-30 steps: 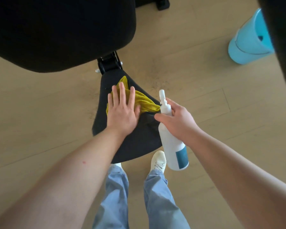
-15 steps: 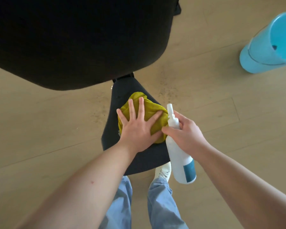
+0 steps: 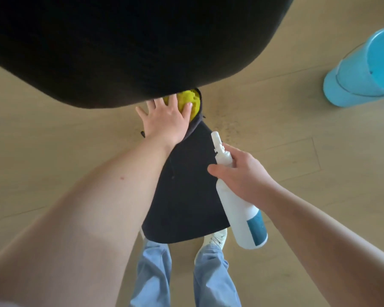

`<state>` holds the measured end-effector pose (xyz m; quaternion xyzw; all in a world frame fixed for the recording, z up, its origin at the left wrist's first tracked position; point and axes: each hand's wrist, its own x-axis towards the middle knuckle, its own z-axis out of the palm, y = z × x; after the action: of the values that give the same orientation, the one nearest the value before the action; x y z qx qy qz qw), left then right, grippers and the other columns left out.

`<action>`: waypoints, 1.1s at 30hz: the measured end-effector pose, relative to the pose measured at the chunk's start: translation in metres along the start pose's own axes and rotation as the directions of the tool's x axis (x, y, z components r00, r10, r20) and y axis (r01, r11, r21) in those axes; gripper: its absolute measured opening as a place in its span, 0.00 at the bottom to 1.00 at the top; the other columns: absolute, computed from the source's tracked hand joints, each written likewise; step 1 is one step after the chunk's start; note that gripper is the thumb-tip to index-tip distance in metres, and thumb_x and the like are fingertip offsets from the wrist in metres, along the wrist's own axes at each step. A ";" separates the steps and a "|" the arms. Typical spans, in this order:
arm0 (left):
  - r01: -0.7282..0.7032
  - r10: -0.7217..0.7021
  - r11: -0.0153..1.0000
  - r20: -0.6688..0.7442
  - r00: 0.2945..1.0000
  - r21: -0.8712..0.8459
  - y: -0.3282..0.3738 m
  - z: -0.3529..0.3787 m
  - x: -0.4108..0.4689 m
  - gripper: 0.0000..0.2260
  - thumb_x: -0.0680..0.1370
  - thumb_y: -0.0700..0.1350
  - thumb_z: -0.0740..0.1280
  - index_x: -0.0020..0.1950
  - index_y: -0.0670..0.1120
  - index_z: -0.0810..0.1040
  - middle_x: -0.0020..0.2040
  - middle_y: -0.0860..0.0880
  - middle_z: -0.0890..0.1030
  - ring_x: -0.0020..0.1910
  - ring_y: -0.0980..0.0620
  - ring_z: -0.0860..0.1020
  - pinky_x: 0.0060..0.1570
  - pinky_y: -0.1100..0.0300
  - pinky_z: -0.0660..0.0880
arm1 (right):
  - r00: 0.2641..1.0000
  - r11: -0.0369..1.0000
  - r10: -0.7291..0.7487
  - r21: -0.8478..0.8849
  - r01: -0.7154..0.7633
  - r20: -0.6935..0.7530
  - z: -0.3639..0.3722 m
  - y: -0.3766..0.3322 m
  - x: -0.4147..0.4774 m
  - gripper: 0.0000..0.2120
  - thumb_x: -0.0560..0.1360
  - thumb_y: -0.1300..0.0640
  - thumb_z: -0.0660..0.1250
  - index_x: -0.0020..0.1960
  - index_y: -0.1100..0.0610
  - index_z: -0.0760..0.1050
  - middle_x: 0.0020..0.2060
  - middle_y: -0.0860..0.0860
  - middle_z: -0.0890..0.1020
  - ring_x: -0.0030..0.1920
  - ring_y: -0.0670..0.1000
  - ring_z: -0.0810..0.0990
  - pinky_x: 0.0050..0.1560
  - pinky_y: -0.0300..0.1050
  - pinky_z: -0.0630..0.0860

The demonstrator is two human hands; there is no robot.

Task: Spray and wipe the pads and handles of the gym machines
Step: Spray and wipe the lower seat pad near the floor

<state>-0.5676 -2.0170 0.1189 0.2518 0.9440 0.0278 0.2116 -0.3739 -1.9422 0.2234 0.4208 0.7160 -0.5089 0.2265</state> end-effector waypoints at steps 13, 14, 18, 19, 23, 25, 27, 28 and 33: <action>0.094 -0.100 0.992 -0.060 0.993 -0.086 -0.076 0.020 -0.088 0.22 0.85 0.53 0.53 0.77 0.44 0.65 0.83 0.38 0.53 0.81 0.36 0.55 0.77 0.35 0.55 | 0.935 0.947 0.183 0.199 -0.250 0.305 0.051 0.027 -0.052 0.08 0.75 0.48 0.73 0.53 0.47 0.80 0.42 0.53 0.88 0.39 0.53 0.85 0.56 0.60 0.84; 0.021 -0.028 0.998 -0.121 0.992 -0.066 -0.078 0.019 -0.089 0.24 0.84 0.51 0.55 0.79 0.44 0.60 0.83 0.37 0.49 0.81 0.34 0.50 0.78 0.34 0.52 | 0.934 0.950 0.183 0.191 -0.249 0.306 0.054 0.031 -0.056 0.08 0.75 0.48 0.73 0.53 0.48 0.80 0.42 0.53 0.88 0.39 0.52 0.85 0.55 0.59 0.84; -0.243 0.247 0.965 -0.037 0.968 0.099 -0.072 -0.004 -0.054 0.31 0.83 0.59 0.56 0.83 0.49 0.52 0.84 0.42 0.45 0.82 0.35 0.44 0.79 0.36 0.46 | 0.930 0.964 0.185 0.126 -0.235 0.319 0.057 0.046 -0.066 0.11 0.72 0.45 0.74 0.45 0.53 0.79 0.43 0.56 0.86 0.37 0.52 0.83 0.47 0.53 0.83; -0.274 0.271 0.957 0.039 0.962 0.099 -0.067 -0.008 -0.045 0.32 0.83 0.62 0.54 0.83 0.50 0.50 0.84 0.44 0.45 0.82 0.37 0.45 0.79 0.36 0.48 | 0.931 0.964 0.179 0.132 -0.231 0.319 0.057 0.050 -0.067 0.11 0.71 0.45 0.74 0.44 0.51 0.79 0.42 0.56 0.85 0.37 0.52 0.82 0.46 0.52 0.82; -0.270 0.274 0.962 0.149 0.950 -0.050 -0.060 0.011 -0.053 0.32 0.83 0.64 0.53 0.83 0.53 0.49 0.84 0.47 0.38 0.82 0.38 0.42 0.80 0.40 0.50 | 0.943 0.960 0.178 0.161 -0.230 0.282 0.053 0.062 -0.068 0.14 0.64 0.41 0.74 0.46 0.45 0.79 0.46 0.55 0.86 0.41 0.54 0.84 0.50 0.57 0.84; -0.334 0.336 0.939 0.022 0.942 -0.080 -0.063 0.022 -0.072 0.22 0.84 0.59 0.54 0.75 0.51 0.67 0.84 0.47 0.48 0.82 0.39 0.43 0.80 0.38 0.49 | 0.945 0.961 0.173 0.163 -0.223 0.276 0.049 0.065 -0.068 0.16 0.63 0.40 0.73 0.49 0.44 0.78 0.47 0.54 0.86 0.43 0.55 0.84 0.50 0.57 0.84; -0.376 0.372 0.923 -0.053 0.927 -0.083 -0.066 0.026 -0.090 0.18 0.84 0.55 0.53 0.65 0.47 0.74 0.83 0.48 0.56 0.83 0.42 0.47 0.79 0.37 0.50 | 0.948 0.961 0.166 0.173 -0.217 0.271 0.044 0.066 -0.071 0.17 0.64 0.39 0.74 0.50 0.44 0.78 0.47 0.55 0.86 0.44 0.56 0.85 0.50 0.57 0.85; -0.388 0.385 0.919 -0.054 0.921 -0.073 -0.066 0.027 -0.102 0.19 0.85 0.54 0.52 0.66 0.46 0.74 0.83 0.49 0.58 0.83 0.44 0.49 0.79 0.37 0.49 | 0.949 0.960 0.162 0.180 -0.215 0.271 0.040 0.065 -0.073 0.16 0.64 0.40 0.74 0.49 0.44 0.78 0.47 0.55 0.86 0.43 0.56 0.85 0.50 0.58 0.85; -0.384 0.387 0.907 -0.015 0.922 -0.170 -0.060 0.038 -0.207 0.16 0.84 0.51 0.53 0.55 0.46 0.78 0.77 0.48 0.70 0.82 0.49 0.57 0.80 0.44 0.50 | 0.944 0.951 0.164 0.209 -0.228 0.285 0.024 0.054 -0.082 0.13 0.66 0.43 0.74 0.47 0.47 0.80 0.46 0.57 0.87 0.40 0.55 0.83 0.52 0.60 0.84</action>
<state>-0.4177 -2.1723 0.1546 0.4146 0.8678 0.1470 0.2313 -0.2870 -1.9881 0.2464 0.4428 0.5670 -0.6177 0.3175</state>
